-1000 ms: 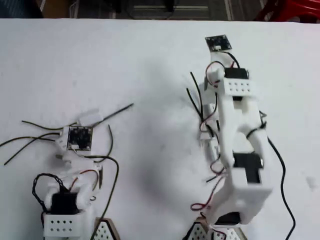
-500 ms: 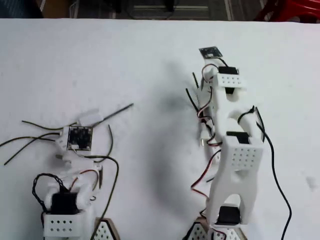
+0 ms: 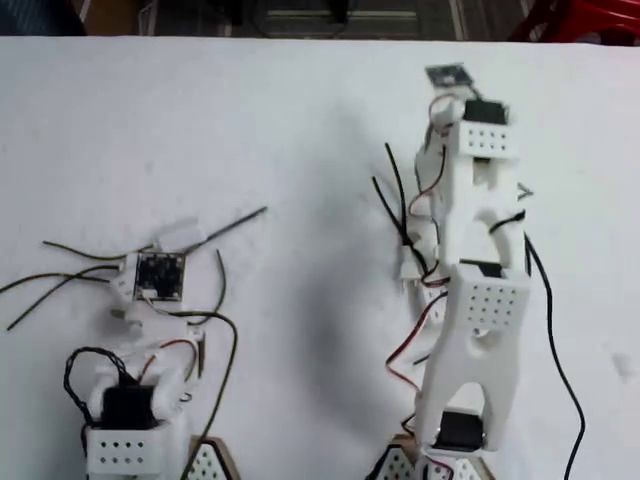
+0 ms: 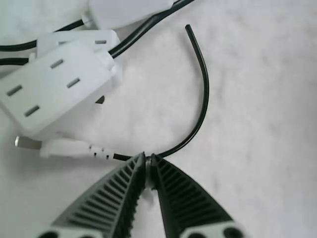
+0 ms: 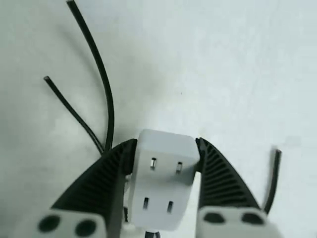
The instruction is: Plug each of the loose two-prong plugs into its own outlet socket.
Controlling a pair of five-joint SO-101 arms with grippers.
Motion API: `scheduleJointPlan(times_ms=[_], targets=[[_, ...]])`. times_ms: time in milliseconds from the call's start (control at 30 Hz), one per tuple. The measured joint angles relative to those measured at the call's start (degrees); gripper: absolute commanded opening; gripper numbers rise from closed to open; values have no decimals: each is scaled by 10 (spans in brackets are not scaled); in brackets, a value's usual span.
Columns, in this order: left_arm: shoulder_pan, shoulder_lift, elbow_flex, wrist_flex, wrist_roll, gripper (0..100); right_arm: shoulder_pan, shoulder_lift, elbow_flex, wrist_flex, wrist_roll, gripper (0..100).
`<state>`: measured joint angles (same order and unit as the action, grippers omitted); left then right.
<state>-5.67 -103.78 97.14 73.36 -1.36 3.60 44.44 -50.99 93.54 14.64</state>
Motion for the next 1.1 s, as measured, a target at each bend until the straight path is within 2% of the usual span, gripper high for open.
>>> scheduleJointPlan(times_ms=[100,233,633,767,933,1100], targets=[[0,0,0,0,0,38,-13,-1,-91,40,-54,74],[0,0,0,0,0,38,-36,-18,-105,49,-128,74],[0,0,0,0,0,38,-252,-188,89,49,-390,77],[0,0,0,0,0,38,-295,-175,146,3,-443,77],[0,0,0,0,0,38,-337,-91,194,-66,-488,82],[0,0,0,0,0,38,-354,-25,195,-103,-507,250]])
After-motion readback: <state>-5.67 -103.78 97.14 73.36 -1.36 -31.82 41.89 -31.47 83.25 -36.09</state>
